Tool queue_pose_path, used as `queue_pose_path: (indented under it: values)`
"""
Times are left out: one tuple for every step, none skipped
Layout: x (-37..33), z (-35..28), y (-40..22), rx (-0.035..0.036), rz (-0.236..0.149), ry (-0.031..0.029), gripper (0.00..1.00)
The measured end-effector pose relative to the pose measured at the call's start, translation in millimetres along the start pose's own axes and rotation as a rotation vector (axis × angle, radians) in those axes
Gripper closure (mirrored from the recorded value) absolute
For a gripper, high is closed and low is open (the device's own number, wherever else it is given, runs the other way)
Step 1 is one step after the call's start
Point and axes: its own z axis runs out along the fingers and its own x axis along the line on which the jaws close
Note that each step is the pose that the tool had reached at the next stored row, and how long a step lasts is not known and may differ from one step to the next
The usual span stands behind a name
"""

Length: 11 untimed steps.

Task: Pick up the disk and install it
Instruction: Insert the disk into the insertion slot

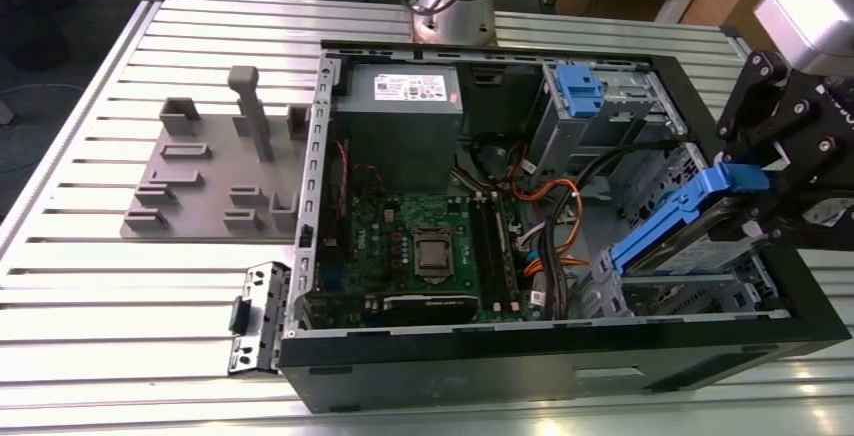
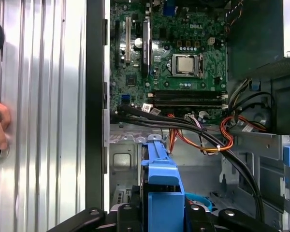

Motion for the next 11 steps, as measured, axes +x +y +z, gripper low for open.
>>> queue_pose_path:
  values:
    - [0.1,1.7,-0.1,0.0000,0.000,0.0001,0.64]
    - [0.3,3.5,-0.1,0.0000,0.000,0.0004,0.64]
    - [0.4,5.3,-0.1,0.0000,0.000,0.0003,0.64]
    - [0.6,7.2,-0.2,0.0000,0.000,0.0002,0.64]
    - [0.7,8.9,-0.3,0.0000,0.000,0.0003,0.64]
    - [0.8,10.5,-0.3,0.0000,0.000,0.0003,0.64]
    - [1.0,12.2,-0.3,0.0000,0.000,0.0002,0.64]
    - [1.1,13.8,-0.4,0.0000,0.000,0.0001,0.64]
    - [1.2,15.5,-0.4,0.0000,0.000,0.0003,0.64]
    - [1.4,17.2,-0.5,0.0000,0.000,0.0003,0.64]
    - [1.5,19.0,-0.5,0.0000,0.000,0.0002,0.64]
